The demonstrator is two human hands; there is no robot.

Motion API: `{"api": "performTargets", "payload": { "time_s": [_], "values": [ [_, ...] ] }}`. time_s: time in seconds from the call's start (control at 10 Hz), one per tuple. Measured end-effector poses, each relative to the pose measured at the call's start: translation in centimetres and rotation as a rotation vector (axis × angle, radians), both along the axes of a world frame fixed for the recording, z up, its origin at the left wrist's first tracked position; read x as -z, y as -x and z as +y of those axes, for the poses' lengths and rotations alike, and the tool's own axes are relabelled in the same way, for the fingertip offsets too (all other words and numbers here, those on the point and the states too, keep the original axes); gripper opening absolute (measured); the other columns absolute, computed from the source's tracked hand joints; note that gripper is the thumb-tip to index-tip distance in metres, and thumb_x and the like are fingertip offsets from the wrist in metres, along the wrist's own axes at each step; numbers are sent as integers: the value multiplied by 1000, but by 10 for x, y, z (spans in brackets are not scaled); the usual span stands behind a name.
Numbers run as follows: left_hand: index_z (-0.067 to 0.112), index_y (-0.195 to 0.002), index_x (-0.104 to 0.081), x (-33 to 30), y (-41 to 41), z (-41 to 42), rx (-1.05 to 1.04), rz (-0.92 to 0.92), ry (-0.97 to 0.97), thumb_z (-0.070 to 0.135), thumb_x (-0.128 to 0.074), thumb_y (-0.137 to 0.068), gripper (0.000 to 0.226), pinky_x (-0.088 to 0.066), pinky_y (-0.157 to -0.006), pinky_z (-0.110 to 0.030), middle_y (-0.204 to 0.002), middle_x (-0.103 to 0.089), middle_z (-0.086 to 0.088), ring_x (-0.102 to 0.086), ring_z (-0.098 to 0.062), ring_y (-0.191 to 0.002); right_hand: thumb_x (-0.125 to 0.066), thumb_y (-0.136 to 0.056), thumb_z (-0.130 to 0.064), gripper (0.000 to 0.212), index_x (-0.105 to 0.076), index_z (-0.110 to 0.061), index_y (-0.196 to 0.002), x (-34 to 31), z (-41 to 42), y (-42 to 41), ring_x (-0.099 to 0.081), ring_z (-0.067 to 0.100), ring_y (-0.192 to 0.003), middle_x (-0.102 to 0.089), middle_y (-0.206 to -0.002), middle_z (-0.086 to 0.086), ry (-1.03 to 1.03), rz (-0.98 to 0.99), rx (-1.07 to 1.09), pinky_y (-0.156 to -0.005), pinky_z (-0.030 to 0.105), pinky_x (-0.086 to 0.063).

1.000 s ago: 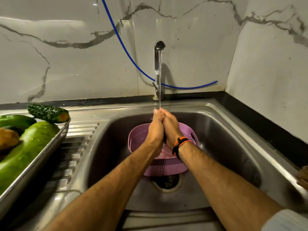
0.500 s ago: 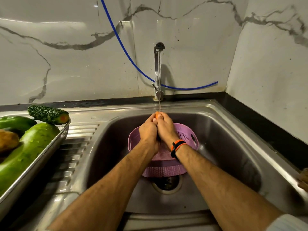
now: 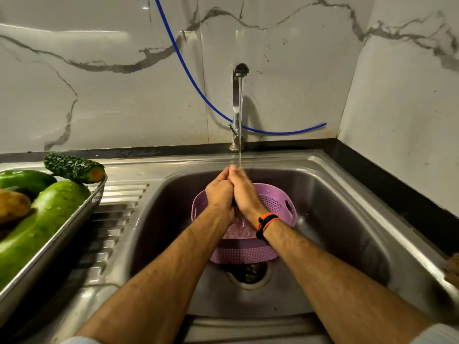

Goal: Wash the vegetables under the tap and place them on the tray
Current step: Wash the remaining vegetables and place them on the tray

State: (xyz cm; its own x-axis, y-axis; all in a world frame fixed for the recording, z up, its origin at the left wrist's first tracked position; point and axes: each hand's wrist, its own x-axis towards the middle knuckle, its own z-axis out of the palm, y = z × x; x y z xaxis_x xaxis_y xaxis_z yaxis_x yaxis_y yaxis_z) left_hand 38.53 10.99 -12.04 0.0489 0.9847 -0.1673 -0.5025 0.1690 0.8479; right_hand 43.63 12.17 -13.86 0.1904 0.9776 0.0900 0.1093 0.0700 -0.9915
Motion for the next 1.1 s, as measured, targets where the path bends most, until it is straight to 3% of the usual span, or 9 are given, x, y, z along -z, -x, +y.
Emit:
{"api": "performTargets", "payload": {
  "time_s": [0.1, 0.2, 0.4, 0.5, 0.6, 0.7, 0.8, 1.0, 1.1],
  "values": [
    [1, -139, -51, -3, 2, -6, 50, 91, -30, 8, -41, -105, 36, -44, -104, -35, -142, -54, -15, -52, -30, -132, -35, -106, -34, 52, -33, -7, -151, -6, 4, 2, -22, 16, -148, -26, -161, 6, -30, 27, 18, -123, 35, -14],
    [-6, -139, -47, 2, -9, -8, 77, -35, -8, -1, -32, -103, 39, -34, -118, -38, -143, -51, -17, -49, -28, -133, -35, -106, -36, 54, -29, -9, -153, -7, 5, -8, -20, 16, -149, -23, -162, 5, -20, 33, 66, -124, 37, -14],
    [3, -137, -55, -1, -1, -2, 21, 218, -30, 13, -44, -105, 36, -47, -102, -38, -139, -57, -15, -55, -32, -128, -38, -103, -42, 56, -37, -12, -150, -8, 0, 1, -30, 16, -145, -34, -157, 4, -3, 86, 11, -122, 38, -21],
    [-3, -133, -56, 1, -10, -14, 72, 141, -46, -1, -35, -104, 36, -40, -113, -38, -133, -60, -16, -55, -28, -126, -37, -104, -38, 54, -36, -10, -150, -10, 4, -9, -28, 19, -146, -32, -158, 6, 12, 77, 58, -122, 39, -20],
    [-4, -134, -55, -5, -8, -11, 36, 113, -21, -1, -39, -103, 35, -48, -102, -33, -136, -58, -19, -56, -30, -127, -33, -107, -29, 50, -30, -9, -152, -4, -2, -14, -18, 14, -149, -22, -162, 3, -9, 42, 24, -123, 33, -12],
    [4, -136, -56, -7, 2, -7, -2, 280, -30, 13, -45, -105, 34, -49, -86, -33, -138, -57, -17, -54, -34, -129, -36, -106, -30, 49, -36, -9, -150, -8, -5, 0, -24, 15, -147, -29, -159, 4, 0, 78, -25, -123, 34, -15],
    [0, -129, -60, 3, -6, -10, 28, 112, -16, 3, -41, -104, 32, -48, -99, -34, -124, -65, -15, -58, -31, -124, -41, -95, -47, 62, -44, -11, -146, -11, 2, -1, -36, 19, -142, -40, -153, 7, 16, 131, 35, -121, 41, -24],
    [6, -123, -64, -1, -1, 5, -39, 160, -12, 5, -43, -103, 29, -49, -96, -35, -123, -65, -14, -57, -32, -126, -38, -106, -23, 47, -36, -5, -149, -8, -3, -1, -28, 17, -146, -32, -157, 7, 26, 157, -27, -122, 34, -19],
    [3, -115, -67, -4, -2, 1, -51, 56, -42, -11, -40, -97, 35, -52, -99, -32, -108, -70, -13, -64, -25, -113, -43, -104, -18, 42, -44, -5, -144, -5, 5, -2, -46, 15, -131, -51, -142, 3, 12, 201, 31, -114, 29, -33]
  ]
}}
